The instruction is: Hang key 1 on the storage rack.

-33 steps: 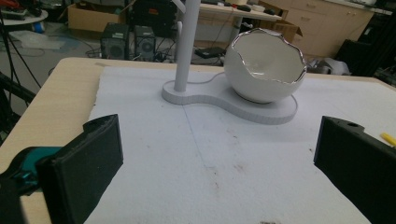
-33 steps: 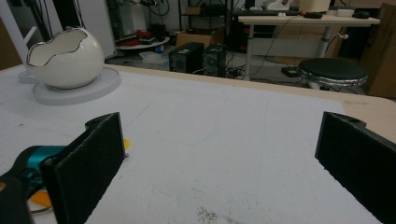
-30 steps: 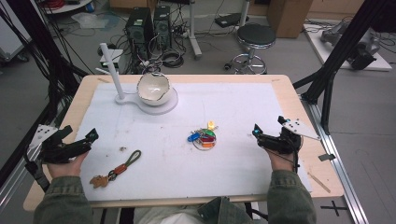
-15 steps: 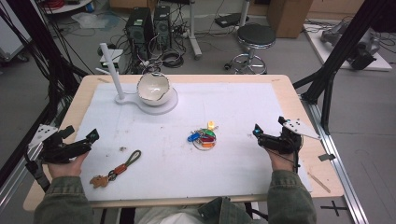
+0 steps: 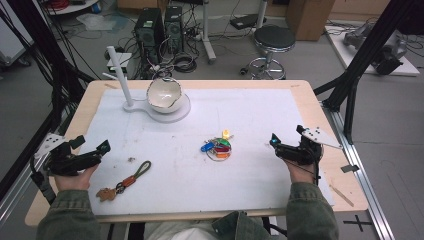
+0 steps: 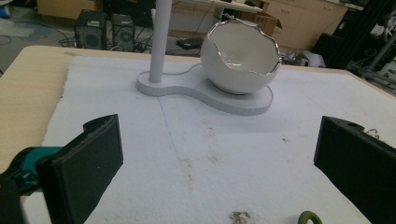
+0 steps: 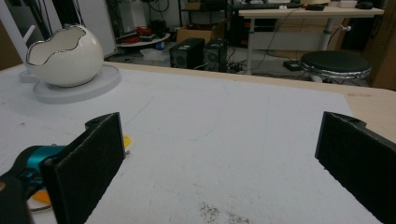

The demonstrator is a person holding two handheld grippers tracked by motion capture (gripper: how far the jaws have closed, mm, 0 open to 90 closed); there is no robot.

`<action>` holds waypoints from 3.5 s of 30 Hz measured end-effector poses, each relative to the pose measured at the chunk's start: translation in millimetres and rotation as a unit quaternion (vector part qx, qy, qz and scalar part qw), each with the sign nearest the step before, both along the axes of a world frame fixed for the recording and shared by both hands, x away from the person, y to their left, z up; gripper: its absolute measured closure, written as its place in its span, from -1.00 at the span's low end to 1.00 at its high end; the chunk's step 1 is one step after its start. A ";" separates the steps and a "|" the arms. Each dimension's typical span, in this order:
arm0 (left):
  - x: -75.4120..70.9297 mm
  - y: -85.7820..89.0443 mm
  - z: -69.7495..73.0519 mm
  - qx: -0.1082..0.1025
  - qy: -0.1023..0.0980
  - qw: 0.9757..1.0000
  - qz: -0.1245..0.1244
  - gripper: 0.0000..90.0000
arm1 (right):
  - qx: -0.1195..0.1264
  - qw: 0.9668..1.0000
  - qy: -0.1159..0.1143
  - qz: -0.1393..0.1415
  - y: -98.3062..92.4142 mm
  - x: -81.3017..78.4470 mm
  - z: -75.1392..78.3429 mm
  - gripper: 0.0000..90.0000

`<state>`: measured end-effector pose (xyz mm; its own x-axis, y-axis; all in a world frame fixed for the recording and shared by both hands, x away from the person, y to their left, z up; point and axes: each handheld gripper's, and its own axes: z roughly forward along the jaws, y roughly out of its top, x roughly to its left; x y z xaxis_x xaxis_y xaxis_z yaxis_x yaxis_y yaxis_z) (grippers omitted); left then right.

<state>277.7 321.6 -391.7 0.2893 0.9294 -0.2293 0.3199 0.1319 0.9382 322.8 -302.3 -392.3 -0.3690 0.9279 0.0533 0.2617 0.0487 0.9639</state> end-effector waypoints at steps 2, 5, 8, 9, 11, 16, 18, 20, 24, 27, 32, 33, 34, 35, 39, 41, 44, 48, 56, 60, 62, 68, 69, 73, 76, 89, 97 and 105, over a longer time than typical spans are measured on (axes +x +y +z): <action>-0.5 -2.0 0.4 0.003 0.001 1.000 -0.007 -0.96 | -0.001 1.000 -0.001 0.001 -0.1 0.4 -0.2 -0.99; -0.4 -5.6 0.7 0.006 0.004 1.000 -0.017 -0.96 | 0.001 1.000 0.001 0.000 -0.2 0.3 -0.1 -0.99; 0.1 -8.9 0.6 0.010 0.008 1.000 -0.026 -0.96 | 0.001 1.000 0.000 0.000 -0.6 0.4 -0.2 -0.99; 0.2 -9.7 0.4 0.012 0.010 0.999 -0.029 -0.96 | 0.001 1.000 0.001 0.000 -0.7 0.5 -0.2 -0.99; 0.6 -11.4 -0.2 0.015 0.013 0.999 -0.033 -0.96 | 0.001 1.000 0.004 0.002 0.0 0.7 -0.5 -0.99; 1.0 -15.8 -1.8 0.019 0.021 0.999 -0.045 -0.96 | 0.000 1.000 0.005 0.004 0.5 1.3 -1.0 -0.99; 1.3 -17.7 -2.4 0.022 0.024 0.998 -0.051 -0.96 | 0.001 1.000 0.006 0.006 0.2 1.4 -1.1 -0.99; 1.4 -19.4 -3.0 0.024 0.027 0.998 -0.054 -0.96 | 0.000 1.000 0.006 0.005 0.1 1.5 -1.1 -0.99; 0.9 -22.2 -3.6 0.029 0.032 0.997 -0.063 -0.96 | 0.000 1.000 0.007 0.008 0.4 1.9 -1.5 -0.99; 0.4 -23.7 -3.9 0.034 0.035 0.996 -0.068 -0.96 | -0.002 1.000 0.008 0.010 0.5 2.2 -1.8 -0.99; -1.6 -25.6 -4.6 0.041 0.043 0.995 -0.076 -0.96 | -0.002 1.000 0.009 0.010 0.5 2.2 -2.0 -0.99; -2.0 -26.4 -4.6 0.042 0.044 0.995 -0.077 -0.96 | -0.002 1.000 0.009 0.010 0.6 2.1 -1.9 -0.99; -2.3 -27.1 -4.8 0.045 0.045 0.995 -0.080 -0.96 | -0.003 1.000 0.008 0.011 0.5 2.2 -2.0 -0.99; -2.5 -27.7 -4.9 0.046 0.046 0.994 -0.082 -0.96 | -0.003 1.000 0.008 0.011 0.5 2.2 -2.0 -0.99; -3.1 -30.9 -5.5 0.054 0.054 0.993 -0.094 -0.96 | -0.001 1.000 0.008 0.012 0.5 2.1 -1.9 -0.99; -3.1 -32.3 -5.9 0.056 0.058 0.992 -0.101 -0.96 | -0.002 1.000 0.010 0.012 0.3 2.0 -1.9 -0.99; -3.2 -34.5 -6.6 0.060 0.063 0.990 -0.108 -0.96 | -0.002 1.000 0.007 0.013 0.6 2.3 -2.0 -0.99; -3.2 -37.4 -7.9 0.067 0.069 0.988 -0.118 -0.96 | -0.001 1.000 0.011 0.014 1.0 1.9 -2.0 -0.99; -2.3 -43.9 -10.7 0.084 0.090 0.982 -0.144 -0.96 | 0.000 1.000 0.010 0.015 1.2 1.8 -1.9 -0.99; -2.0 -46.2 -11.4 0.093 0.099 0.979 -0.154 -0.96 | -0.002 1.000 0.010 0.018 1.6 2.2 -2.1 -0.99; -1.7 -47.6 -11.6 0.096 0.104 0.977 -0.161 -0.96 | -0.002 1.000 0.011 0.018 2.0 2.3 -2.3 -0.99; -1.7 -52.9 -12.3 0.107 0.120 0.972 -0.171 -0.96 | -0.002 1.000 0.012 0.020 2.2 2.9 -2.5 -0.99; -1.8 -53.7 -12.0 0.112 0.125 0.971 -0.173 -0.96 | -0.003 1.000 0.011 0.020 2.1 3.0 -2.6 -0.99; -3.3 -59.8 -10.2 0.126 0.133 0.966 -0.185 -0.96 | -0.003 1.000 0.012 0.020 2.0 3.4 -2.8 -0.99; -4.0 -64.2 -9.5 0.134 0.138 0.962 -0.194 -0.96 | -0.001 1.000 0.013 0.019 2.3 2.9 -2.6 -0.99; -5.9 -69.1 -11.4 0.157 0.159 0.951 -0.213 -0.96 | -0.003 1.000 0.011 0.020 1.8 3.5 -2.7 -0.99; -4.5 -73.5 -15.0 0.172 0.189 0.937 -0.237 -0.96 | -0.003 1.000 0.011 0.020 1.6 3.6 -2.8 -0.99; -3.2 -77.2 -18.9 0.190 0.215 0.924 -0.252 -0.96 | -0.001 1.000 0.014 0.020 1.5 3.5 -2.9 -0.99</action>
